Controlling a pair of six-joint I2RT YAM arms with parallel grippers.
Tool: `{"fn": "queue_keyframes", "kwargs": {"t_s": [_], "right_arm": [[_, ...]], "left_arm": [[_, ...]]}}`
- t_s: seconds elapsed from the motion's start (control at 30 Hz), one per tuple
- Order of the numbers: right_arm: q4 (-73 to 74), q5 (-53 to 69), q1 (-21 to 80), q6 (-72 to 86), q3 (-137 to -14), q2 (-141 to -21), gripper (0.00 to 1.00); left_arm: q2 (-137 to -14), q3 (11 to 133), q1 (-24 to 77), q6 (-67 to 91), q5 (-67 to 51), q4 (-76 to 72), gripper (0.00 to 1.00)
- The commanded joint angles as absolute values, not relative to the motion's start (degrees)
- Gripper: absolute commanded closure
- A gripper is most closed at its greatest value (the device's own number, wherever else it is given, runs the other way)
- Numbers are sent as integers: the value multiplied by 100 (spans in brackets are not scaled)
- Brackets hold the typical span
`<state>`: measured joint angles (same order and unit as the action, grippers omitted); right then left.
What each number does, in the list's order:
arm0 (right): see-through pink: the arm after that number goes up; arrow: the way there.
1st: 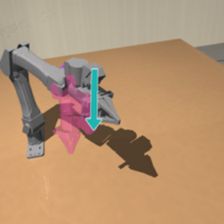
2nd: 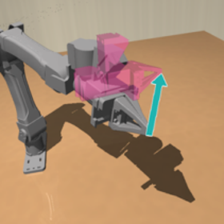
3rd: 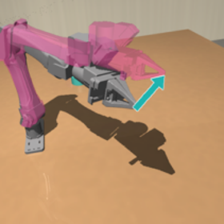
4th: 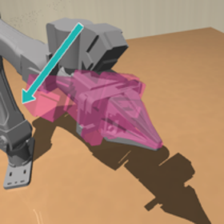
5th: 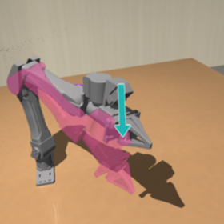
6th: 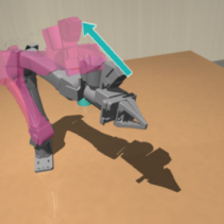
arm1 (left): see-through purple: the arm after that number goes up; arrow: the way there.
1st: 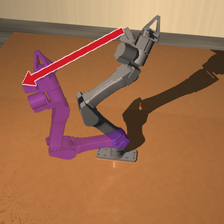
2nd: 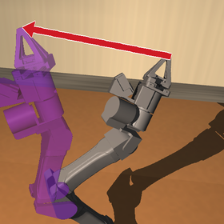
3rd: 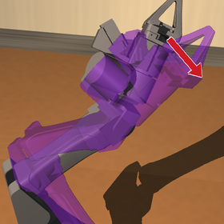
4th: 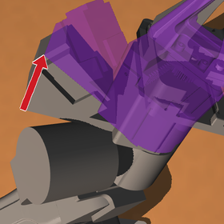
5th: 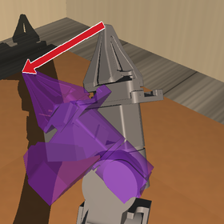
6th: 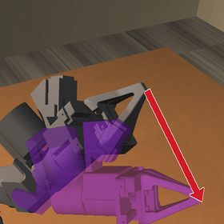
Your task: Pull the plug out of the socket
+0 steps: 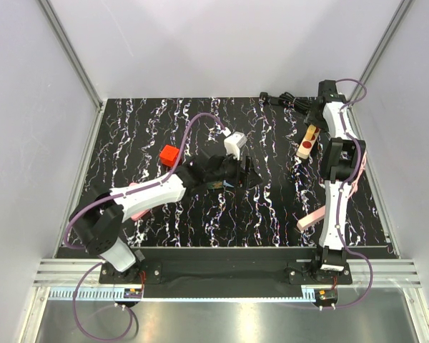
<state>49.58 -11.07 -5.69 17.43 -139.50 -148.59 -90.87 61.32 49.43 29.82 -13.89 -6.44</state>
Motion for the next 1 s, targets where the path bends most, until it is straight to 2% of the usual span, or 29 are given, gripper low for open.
{"fn": "queue_keyframes", "kwargs": {"t_s": [0.0, 0.03, 0.13, 0.23, 0.27, 0.4, 0.53, 0.7, 0.83, 0.93, 0.97], "right_arm": [[4948, -950, -571, 1802, -13992, -14898, 41], [4948, -923, -571, 1802, -13949, -14906, 41], [4948, -809, -571, 1863, -13739, -14793, 62], [4904, -607, -563, 2012, -13283, -14512, 76], [4843, -537, -554, 2056, -13106, -14398, 85], [4124, -308, -440, 2346, -11745, -13555, 89], [3358, -114, -273, 2715, -10138, -12597, 89], [3147, -114, -167, 2733, -9476, -12244, 87], [3094, -18, -80, 2567, -9255, -11971, 80], [3041, 167, -35, 2496, -9071, -11796, 70], [3041, 210, -35, 2479, -9018, -11769, 64]], "left_arm": [[-9105, 6258, 4992, 2874, -1477, -765, 22], [-9132, 6284, 4992, 2874, -1485, -756, 23], [-9141, 6319, 5027, 2874, -1477, -738, 24], [-9202, 6346, 5054, 2909, -1459, -747, 24], [-9211, 6381, 5062, 2900, -1459, -747, 25], [-9360, 6468, 5106, 2761, -1363, -703, 25], [-9527, 6679, 5106, 2488, -1099, -467, 24], [-9921, 7005, 5133, 2110, -836, -334, 21], [-10370, 7338, 5229, 1872, -642, -343, 17], [-10696, 7611, 5264, 1863, -651, -448, 17], [-10853, 7751, 5282, 1811, -642, -466, 16]]}}
